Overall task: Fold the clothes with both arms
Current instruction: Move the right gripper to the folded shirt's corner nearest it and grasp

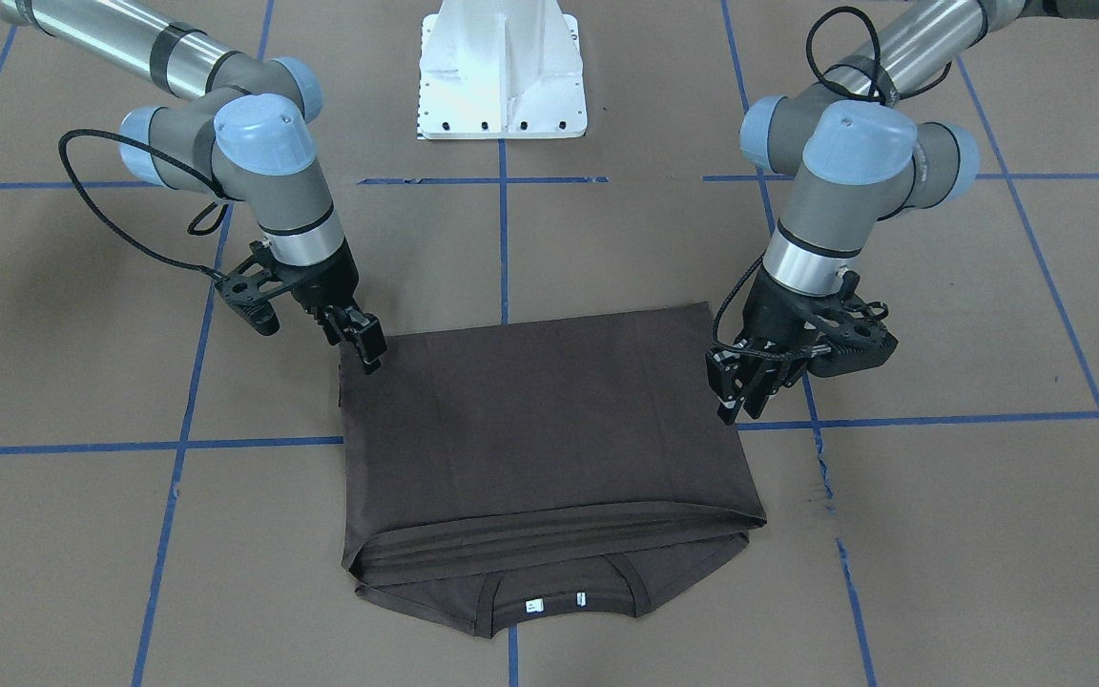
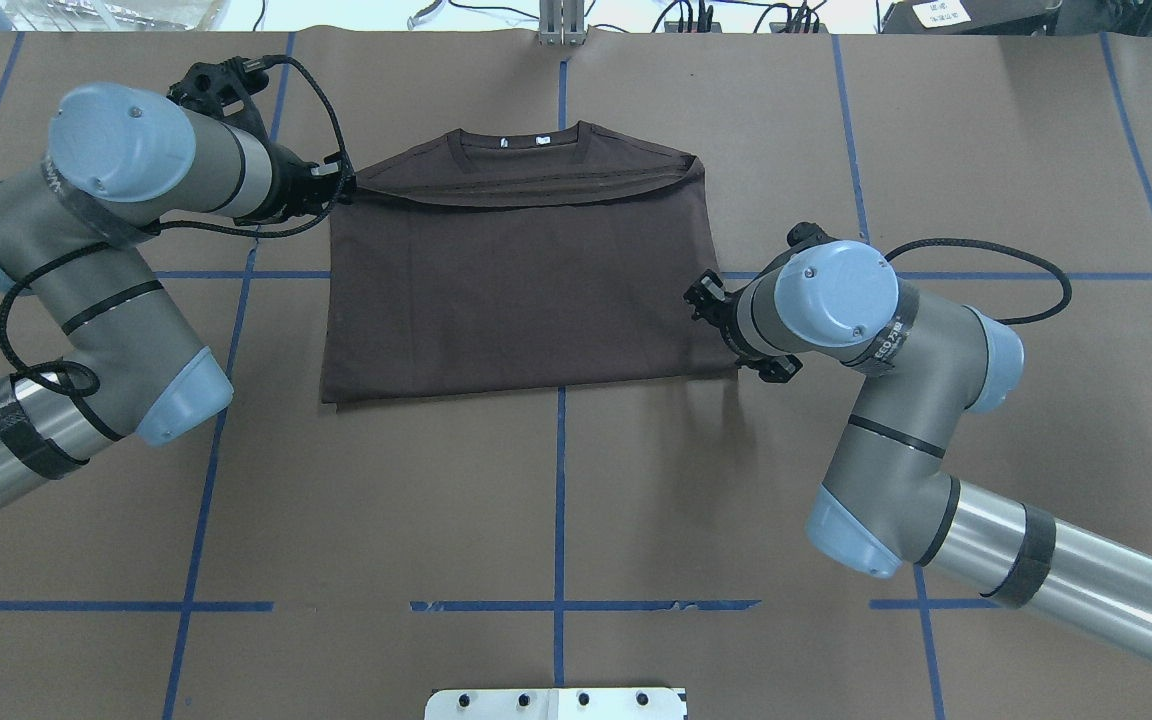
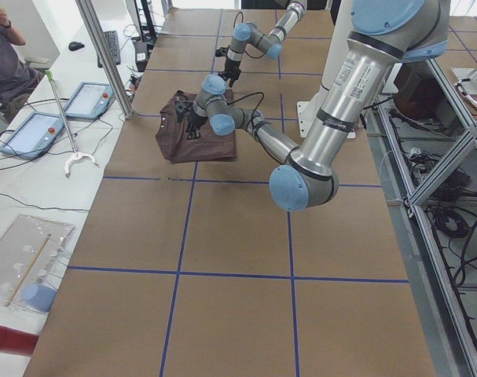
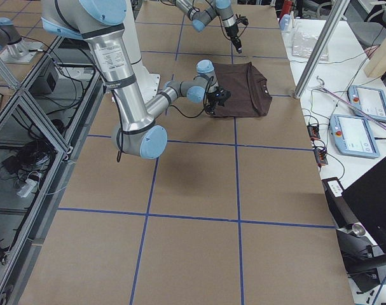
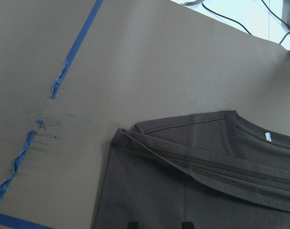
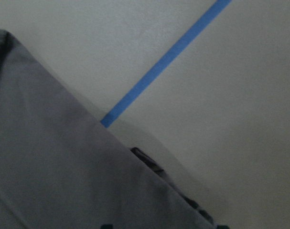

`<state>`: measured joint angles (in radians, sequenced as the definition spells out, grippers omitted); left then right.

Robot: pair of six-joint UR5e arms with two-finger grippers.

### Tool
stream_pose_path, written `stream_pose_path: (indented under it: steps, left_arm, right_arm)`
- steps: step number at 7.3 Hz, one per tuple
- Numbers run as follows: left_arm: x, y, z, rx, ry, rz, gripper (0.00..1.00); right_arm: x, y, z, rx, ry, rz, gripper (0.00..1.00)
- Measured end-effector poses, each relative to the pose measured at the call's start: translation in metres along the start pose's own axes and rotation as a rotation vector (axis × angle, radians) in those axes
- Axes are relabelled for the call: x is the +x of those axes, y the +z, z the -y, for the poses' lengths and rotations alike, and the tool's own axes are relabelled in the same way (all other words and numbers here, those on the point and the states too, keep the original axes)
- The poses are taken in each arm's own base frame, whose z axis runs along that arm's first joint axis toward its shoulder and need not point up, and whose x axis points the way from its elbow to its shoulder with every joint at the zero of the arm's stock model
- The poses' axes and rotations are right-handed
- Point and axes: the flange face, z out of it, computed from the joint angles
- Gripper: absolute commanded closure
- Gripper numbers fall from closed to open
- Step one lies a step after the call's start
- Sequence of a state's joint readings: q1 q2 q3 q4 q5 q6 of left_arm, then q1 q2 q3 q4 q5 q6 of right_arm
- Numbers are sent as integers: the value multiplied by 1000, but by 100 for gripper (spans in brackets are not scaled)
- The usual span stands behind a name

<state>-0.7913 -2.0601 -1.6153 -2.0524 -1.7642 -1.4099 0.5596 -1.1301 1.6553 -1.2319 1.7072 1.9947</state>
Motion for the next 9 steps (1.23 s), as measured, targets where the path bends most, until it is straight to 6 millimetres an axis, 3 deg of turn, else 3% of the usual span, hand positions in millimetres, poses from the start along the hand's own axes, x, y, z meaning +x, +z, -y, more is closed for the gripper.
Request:
stream_pose_path:
  steps: [1, 2, 3, 6, 7, 8, 9]
  left_arm:
    - [1, -4, 0, 3, 0, -4, 57]
    - [0, -5, 0, 5, 1, -5, 57]
    - [0, -5, -1, 5, 1, -4, 57]
    - [-6, -4, 0, 7, 0, 4, 57]
    - [-8, -4, 0, 6, -1, 6, 57]
    - [-11, -3, 0, 6, -1, 10, 57]
    - [-12, -2, -1, 4, -1, 12, 57]
  right_arm:
    - [11, 7, -4, -3, -3, -19, 26]
    - [17, 10, -5, -6, -4, -30, 54]
    - [21, 10, -5, -7, -5, -34, 100]
    - [23, 10, -5, -7, -5, -35, 100]
    - [21, 2, -6, -12, -6, -21, 100]
    - [27, -16, -10, -29, -13, -7, 100]
    - [49, -43, -25, -65, -37, -6, 100]
